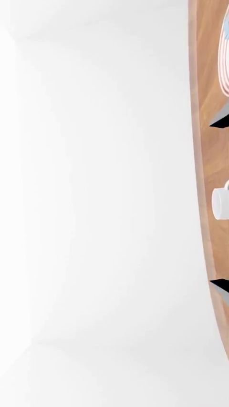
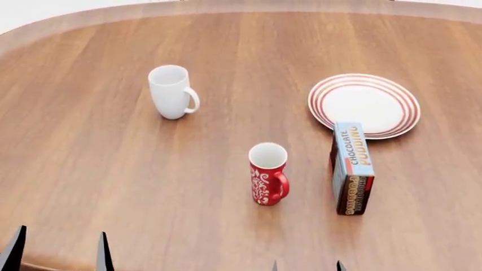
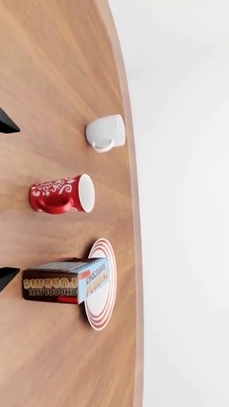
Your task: Pick up the red mug and put it on the plate
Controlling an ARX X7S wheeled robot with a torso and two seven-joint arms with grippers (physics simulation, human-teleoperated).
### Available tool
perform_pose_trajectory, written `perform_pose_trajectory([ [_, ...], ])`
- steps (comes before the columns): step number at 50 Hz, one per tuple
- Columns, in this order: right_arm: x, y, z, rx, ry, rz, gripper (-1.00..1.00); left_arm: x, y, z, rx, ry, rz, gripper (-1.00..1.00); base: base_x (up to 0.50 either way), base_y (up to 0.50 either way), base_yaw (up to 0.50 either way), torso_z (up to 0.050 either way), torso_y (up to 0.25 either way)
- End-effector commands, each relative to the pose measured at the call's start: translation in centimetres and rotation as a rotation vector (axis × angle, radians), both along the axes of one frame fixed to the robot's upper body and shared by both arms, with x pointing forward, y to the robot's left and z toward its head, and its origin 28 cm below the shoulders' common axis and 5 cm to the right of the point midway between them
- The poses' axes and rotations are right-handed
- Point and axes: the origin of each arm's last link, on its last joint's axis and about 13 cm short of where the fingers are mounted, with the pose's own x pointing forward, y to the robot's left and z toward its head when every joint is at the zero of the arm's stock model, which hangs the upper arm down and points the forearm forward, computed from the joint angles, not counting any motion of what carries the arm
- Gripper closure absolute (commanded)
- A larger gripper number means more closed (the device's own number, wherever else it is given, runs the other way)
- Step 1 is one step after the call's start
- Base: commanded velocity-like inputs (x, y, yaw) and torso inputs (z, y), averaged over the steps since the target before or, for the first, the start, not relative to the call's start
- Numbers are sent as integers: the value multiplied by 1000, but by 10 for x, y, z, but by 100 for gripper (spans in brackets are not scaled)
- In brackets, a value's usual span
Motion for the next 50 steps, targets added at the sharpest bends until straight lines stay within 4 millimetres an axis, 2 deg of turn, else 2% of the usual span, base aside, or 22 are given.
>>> perform_pose_trajectory([
  [1,0,0,0,2,-1,0,-100,0,0,0,-1,1,-2,-100,129,0,0,0,0],
  [50,0,0,0,8,-6,0,-100,0,0,0,0,6,-2,-100,171,0,0,0,0],
])
